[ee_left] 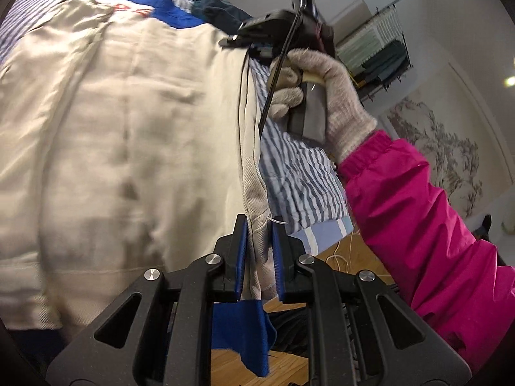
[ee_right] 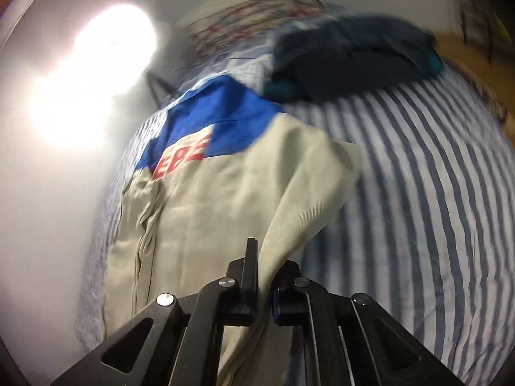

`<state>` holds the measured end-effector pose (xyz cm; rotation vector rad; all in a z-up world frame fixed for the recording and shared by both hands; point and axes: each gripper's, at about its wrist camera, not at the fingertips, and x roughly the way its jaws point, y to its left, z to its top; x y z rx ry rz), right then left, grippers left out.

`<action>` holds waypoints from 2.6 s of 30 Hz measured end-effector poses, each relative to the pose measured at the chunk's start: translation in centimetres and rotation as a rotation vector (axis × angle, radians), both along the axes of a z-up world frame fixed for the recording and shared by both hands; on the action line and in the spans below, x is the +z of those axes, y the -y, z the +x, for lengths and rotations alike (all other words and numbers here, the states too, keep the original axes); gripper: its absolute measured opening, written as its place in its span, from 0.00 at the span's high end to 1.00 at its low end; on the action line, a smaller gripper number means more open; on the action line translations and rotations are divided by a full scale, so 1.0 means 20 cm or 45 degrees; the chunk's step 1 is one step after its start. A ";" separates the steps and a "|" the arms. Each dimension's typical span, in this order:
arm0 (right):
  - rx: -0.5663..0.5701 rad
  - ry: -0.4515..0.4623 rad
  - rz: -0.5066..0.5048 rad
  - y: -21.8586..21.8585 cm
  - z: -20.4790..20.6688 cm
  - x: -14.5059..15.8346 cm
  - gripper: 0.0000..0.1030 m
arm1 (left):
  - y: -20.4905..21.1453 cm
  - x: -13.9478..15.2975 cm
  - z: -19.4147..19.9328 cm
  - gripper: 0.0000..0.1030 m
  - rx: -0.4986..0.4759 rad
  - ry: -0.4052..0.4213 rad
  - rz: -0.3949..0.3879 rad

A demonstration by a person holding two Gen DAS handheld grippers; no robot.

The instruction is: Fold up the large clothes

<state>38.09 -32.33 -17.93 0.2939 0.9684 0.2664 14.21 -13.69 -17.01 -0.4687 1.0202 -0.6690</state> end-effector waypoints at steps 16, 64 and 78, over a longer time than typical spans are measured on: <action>0.246 0.051 -0.462 -0.94 0.17 -0.04 0.98 | -0.50 -0.17 -0.01 0.88 0.257 -0.093 0.079; 0.348 -0.240 0.134 -0.32 -1.24 -0.32 0.42 | -1.07 -0.11 -0.13 0.41 0.438 -0.096 0.212; 0.431 -0.259 0.147 -0.40 -1.25 -0.39 0.80 | -1.12 -0.32 -0.04 0.84 0.415 -0.244 0.162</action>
